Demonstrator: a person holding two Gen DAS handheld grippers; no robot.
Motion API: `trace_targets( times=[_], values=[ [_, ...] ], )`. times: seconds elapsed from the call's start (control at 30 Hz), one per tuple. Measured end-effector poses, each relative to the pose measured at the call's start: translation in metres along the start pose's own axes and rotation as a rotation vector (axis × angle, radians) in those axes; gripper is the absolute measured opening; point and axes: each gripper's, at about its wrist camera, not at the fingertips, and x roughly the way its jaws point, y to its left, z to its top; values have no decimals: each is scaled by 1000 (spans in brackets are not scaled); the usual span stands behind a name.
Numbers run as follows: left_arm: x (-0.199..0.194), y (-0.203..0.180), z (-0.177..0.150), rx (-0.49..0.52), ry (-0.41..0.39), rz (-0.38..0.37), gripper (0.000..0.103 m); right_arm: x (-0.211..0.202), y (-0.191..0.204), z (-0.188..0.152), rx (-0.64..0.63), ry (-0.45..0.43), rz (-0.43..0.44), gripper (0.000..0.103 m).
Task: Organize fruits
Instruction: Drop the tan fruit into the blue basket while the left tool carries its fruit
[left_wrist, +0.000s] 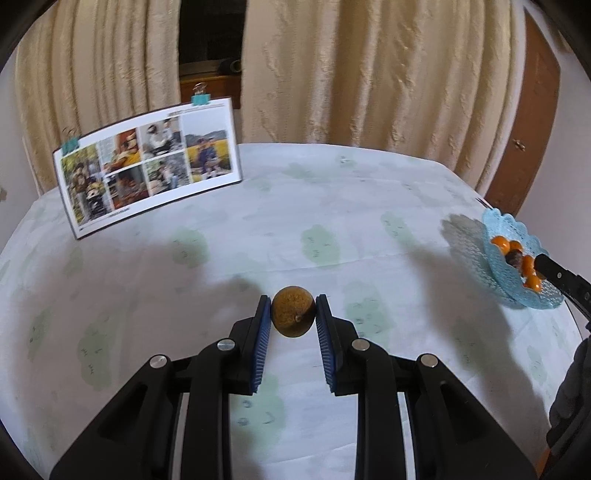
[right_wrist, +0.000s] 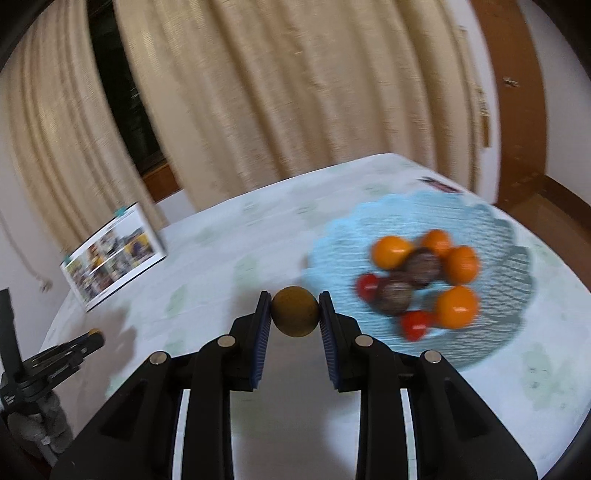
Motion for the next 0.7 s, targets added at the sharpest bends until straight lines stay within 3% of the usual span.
trace_targets(
  times=[0.2, 0.47, 0.53, 0.57, 0.7],
  values=[
    [-1, -29, 5, 51, -4, -23, 25, -16, -49, 2, 75, -35, -77, 27],
    [2, -65, 9, 107, 1, -52, 25, -26, -80, -1, 105, -53, -108, 28],
    [3, -74, 10, 121, 4, -61, 25, -28, -86, -2, 125, -66, -109, 43],
    [3, -78, 10, 127, 5, -65, 25, -29, -89, -3, 135, -77, -110, 46],
    [4, -96, 13, 154, 5, -82, 25, -36, -99, -4, 163, -121, -129, 46]
  ],
)
